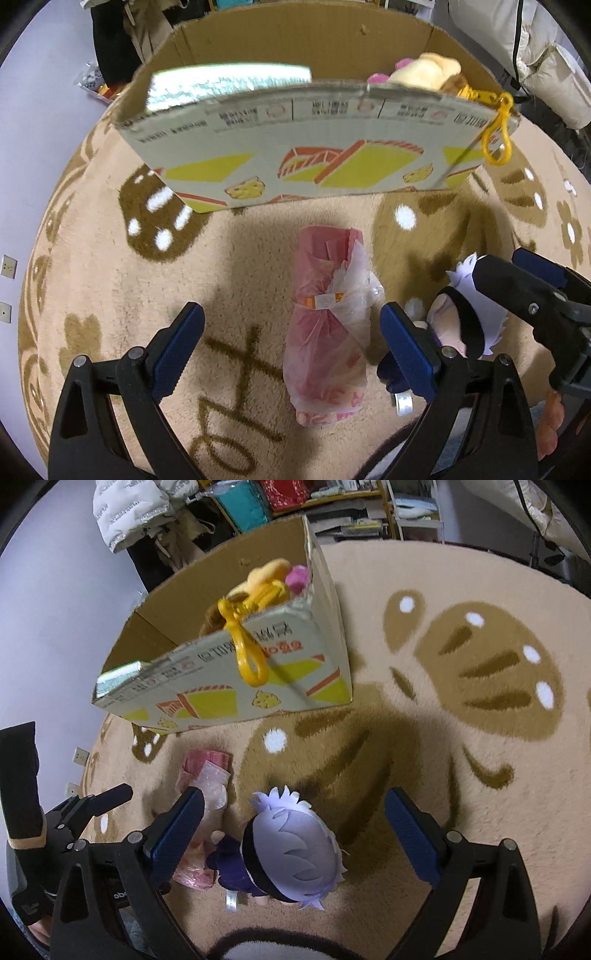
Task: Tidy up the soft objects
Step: 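Grasp the pink wrapped bag with the left tool while the right tool grasps the white-haired doll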
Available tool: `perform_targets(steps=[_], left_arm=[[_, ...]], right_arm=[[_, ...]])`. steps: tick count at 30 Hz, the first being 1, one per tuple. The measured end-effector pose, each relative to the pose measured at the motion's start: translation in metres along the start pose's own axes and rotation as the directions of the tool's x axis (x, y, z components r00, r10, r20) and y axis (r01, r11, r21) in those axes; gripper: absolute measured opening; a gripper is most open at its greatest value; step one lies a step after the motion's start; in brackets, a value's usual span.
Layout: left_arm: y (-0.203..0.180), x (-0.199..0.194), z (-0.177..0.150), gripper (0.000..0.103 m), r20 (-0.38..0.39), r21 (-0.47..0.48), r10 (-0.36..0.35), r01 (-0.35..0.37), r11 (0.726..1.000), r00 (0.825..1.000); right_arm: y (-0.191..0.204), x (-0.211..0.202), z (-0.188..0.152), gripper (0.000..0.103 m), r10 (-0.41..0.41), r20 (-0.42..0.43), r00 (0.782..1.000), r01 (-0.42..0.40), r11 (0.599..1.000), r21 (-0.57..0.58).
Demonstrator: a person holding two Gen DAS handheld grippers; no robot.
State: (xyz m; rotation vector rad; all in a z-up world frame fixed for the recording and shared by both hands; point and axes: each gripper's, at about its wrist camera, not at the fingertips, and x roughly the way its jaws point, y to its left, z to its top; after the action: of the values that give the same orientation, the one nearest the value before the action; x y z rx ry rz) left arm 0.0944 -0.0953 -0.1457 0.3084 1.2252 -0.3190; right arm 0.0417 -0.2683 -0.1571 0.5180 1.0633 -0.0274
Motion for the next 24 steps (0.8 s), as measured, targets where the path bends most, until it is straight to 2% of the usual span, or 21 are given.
perform_targets(steps=[10,13,18,24], left_arm=[[0.001,0.022,0.001,0.095,-0.055,-0.005,-0.015,0.015,1.0,0.998],[0.001,0.029,0.002,0.095,-0.072,-0.003,-0.014,0.014,1.0,0.997],[-0.002,0.039,0.001,0.095,-0.097,-0.006,-0.014,0.013,1.0,0.995],[-0.004,0.045,0.001,0.079,-0.103,-0.011,-0.05,0.049,0.999,0.993]], right_arm=[[-0.006,0.014,-0.006,0.102,0.011,-0.061,0.998,-0.01,1.0,0.029],[-0.006,0.018,-0.007,0.093,-0.003,-0.079,0.997,0.005,1.0,0.027],[-0.008,0.018,-0.007,0.092,0.01,-0.09,0.996,-0.008,1.0,0.028],[-0.004,0.023,-0.009,0.092,0.017,-0.113,0.993,-0.015,1.0,0.022]])
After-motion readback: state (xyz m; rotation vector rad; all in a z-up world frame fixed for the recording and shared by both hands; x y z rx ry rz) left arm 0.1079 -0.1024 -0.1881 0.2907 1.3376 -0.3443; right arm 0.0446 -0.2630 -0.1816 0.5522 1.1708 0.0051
